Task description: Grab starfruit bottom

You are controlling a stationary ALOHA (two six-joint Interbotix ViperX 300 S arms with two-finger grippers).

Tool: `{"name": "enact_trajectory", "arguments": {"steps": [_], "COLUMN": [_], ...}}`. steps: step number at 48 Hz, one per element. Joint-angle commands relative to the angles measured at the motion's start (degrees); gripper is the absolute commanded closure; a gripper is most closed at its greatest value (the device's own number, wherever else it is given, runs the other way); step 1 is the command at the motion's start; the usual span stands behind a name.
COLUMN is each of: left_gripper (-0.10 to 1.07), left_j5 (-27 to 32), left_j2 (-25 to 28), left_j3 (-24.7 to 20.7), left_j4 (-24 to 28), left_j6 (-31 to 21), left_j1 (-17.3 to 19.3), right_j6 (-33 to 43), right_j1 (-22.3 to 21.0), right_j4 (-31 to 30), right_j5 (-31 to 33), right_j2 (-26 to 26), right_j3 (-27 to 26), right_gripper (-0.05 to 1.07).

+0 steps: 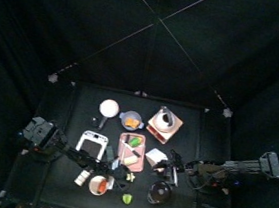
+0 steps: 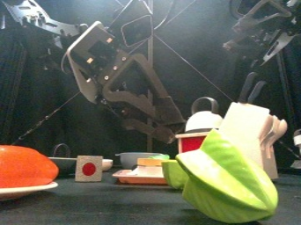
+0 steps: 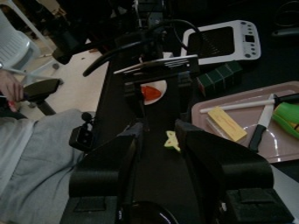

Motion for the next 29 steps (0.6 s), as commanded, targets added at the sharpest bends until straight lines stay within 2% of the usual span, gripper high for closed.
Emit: {"name": "enact_trajectory", "arguments": {"steps": [1, 29], "left_gripper": [-0.03, -0.03], "left_j5": [-0.44, -0.18], "left_j2": [-0.62, 2.64], "left_j3": [-1.41, -3.34], "left_j4": [-0.44, -1.14], "left_j6": [0.00, 0.00], "left_j1": [0.26, 1.32], "right_j6": [0.09, 0.09], "right_j1": [0.00, 0.18], "right_j4": [0.26, 0.35], "right_j5": [-0.44, -0.44], "right_j2": [-0.18, 0.26], "right_j3": [-0.62, -0.62], "right_gripper": [0.27, 0.27]}}
